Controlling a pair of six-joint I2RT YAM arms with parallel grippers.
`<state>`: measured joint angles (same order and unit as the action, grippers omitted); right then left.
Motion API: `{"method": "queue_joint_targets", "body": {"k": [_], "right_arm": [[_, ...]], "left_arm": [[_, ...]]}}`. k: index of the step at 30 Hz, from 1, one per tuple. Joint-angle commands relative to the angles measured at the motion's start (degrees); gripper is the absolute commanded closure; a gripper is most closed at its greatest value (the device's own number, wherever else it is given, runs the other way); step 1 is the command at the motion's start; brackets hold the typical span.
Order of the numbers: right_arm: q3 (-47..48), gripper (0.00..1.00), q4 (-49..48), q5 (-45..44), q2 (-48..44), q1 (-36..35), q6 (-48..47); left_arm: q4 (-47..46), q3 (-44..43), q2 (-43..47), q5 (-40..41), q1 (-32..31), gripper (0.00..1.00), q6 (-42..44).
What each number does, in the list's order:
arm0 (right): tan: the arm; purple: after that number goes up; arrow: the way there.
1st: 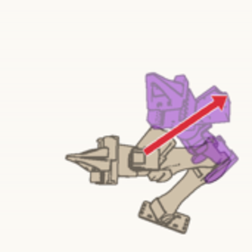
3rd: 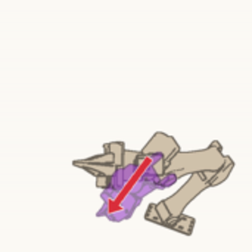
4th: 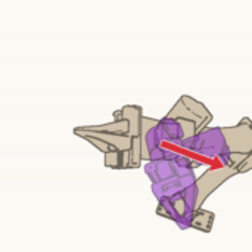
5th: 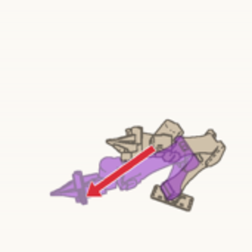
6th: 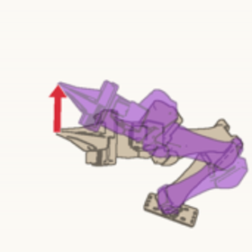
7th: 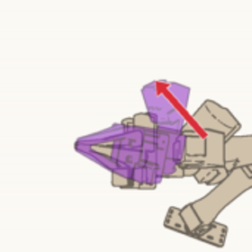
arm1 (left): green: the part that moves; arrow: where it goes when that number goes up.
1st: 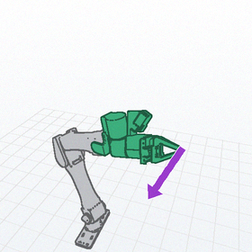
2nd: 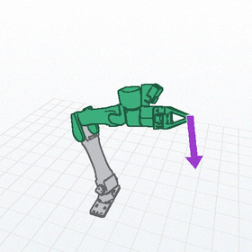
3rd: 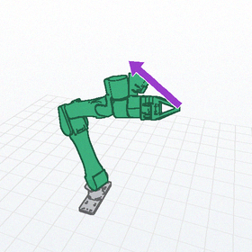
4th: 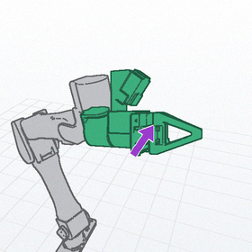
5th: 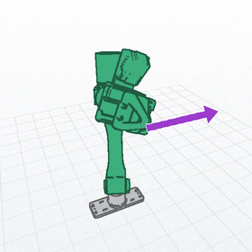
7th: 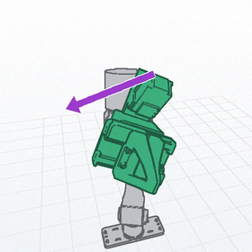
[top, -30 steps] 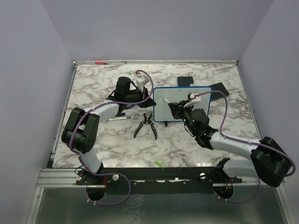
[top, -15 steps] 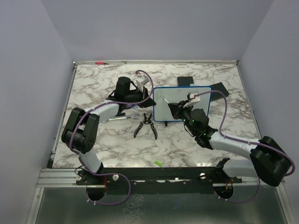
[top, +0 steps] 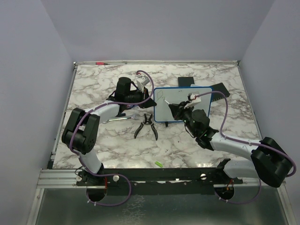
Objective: Write a sentence on the whiteboard
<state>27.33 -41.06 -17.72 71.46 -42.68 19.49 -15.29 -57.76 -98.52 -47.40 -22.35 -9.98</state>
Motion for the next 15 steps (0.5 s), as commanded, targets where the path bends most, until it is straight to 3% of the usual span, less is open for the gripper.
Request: {"method": "queue_joint_targets", "body": {"k": [1,15], "right_arm": [[-0.37,0.99,-0.64,-2.46,-0.89,0.18,-1.05],[-0.26,0.99,-2.6,-4.46,-1.55,0.14,-1.79]], "left_arm": [[1.67,-1.22,-1.1,0.7,-0.24,1.0,0.83],[1.67,-1.22,-1.0,0.63,-0.24,1.0,0.76]]}}
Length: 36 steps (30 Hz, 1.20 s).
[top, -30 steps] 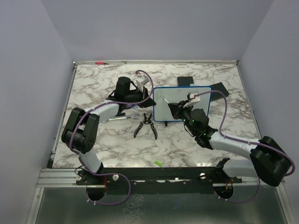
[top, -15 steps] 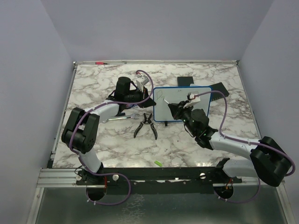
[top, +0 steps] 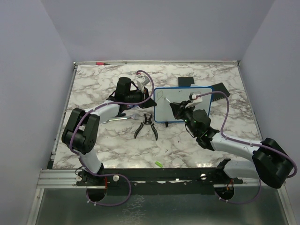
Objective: Write a sentence on the whiteboard
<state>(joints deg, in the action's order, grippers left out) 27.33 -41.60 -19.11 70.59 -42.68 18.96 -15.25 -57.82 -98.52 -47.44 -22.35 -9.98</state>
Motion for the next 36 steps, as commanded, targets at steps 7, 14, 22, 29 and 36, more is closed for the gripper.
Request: {"method": "queue_joint_targets", "body": {"k": [7,14,22,29,36], "right_arm": [[-1.32,0.99,-2.12,-4.77,-1.26,0.19,-0.76],[-2.4,0.99,-1.19,-5.37,-1.87,0.19,-0.05],[-2.64,0.99,-2.37,-1.58,-3.49,0.14,-1.39],[-4.17,0.99,-2.44,-1.16,-6.3,0.18,-1.98],[-4.0,0.99,-2.47,-2.42,-4.47,0.18,-1.69]], "left_arm": [[1.62,-1.15,-0.97,0.64,-0.26,1.0,0.87],[1.61,-1.15,-1.01,0.63,-0.24,1.0,0.83],[1.61,-1.15,-0.93,0.65,-0.24,1.0,0.79],[1.62,-1.15,-0.88,0.6,-0.24,1.0,0.72],[1.58,-1.15,-0.87,0.59,-0.24,1.0,0.75]]}}
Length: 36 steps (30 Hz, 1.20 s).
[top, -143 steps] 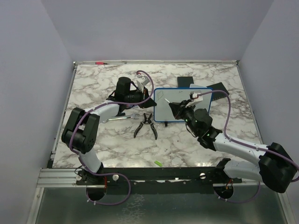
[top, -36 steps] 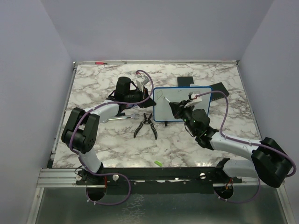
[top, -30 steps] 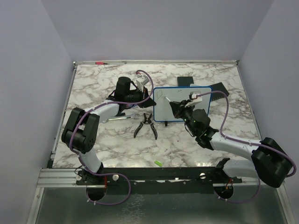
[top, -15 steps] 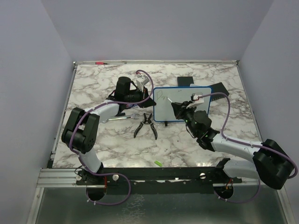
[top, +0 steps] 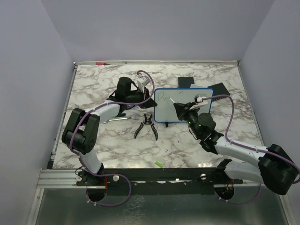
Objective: Write a sentence on the whiteboard
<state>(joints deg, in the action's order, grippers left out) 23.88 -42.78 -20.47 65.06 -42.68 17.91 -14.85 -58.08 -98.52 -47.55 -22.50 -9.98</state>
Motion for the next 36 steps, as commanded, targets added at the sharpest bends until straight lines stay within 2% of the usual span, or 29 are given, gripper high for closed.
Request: {"method": "queue_joint_targets", "body": {"k": [1,17,36], "right_arm": [[-0.44,0.99,-1.25,-1.4,1.3,0.18,-0.57],[-0.41,0.99,1.37,-7.91,1.2,0.16,0.99],[0.67,0.99,-2.15,-4.47,2.04,0.17,-1.78]], "left_arm": [[1.22,-0.89,-0.88,0.7,-0.09,1.0,0.82],[1.23,-0.89,-0.9,0.69,-0.09,1.0,0.83],[3.57,-1.11,-0.8,2.05,-0.66,1.0,3.37]]}}
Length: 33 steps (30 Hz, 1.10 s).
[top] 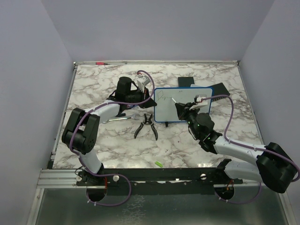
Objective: Write a sentence on the whiteboard
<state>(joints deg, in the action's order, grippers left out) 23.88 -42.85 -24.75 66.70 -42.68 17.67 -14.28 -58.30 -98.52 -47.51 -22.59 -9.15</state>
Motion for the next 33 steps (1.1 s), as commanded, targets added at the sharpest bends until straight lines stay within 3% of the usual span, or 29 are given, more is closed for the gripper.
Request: {"method": "queue_joint_targets", "body": {"k": [1,24,33], "right_arm": [[0.57,0.99,-2.28,0.0,0.31,0.14,-1.64],[0.15,0.99,-0.68,3.16,2.29,0.18,-0.27],[-1.11,0.99,1.44,-2.06,0.26,0.15,0.99]], "left_arm": [[3.28,-0.97,-0.8,2.1,-0.59,1.0,2.74],[6.69,-1.46,-0.25,4.44,-1.52,1.0,6.07],[6.79,-1.55,-0.19,4.44,-1.63,1.0,6.07]]}}
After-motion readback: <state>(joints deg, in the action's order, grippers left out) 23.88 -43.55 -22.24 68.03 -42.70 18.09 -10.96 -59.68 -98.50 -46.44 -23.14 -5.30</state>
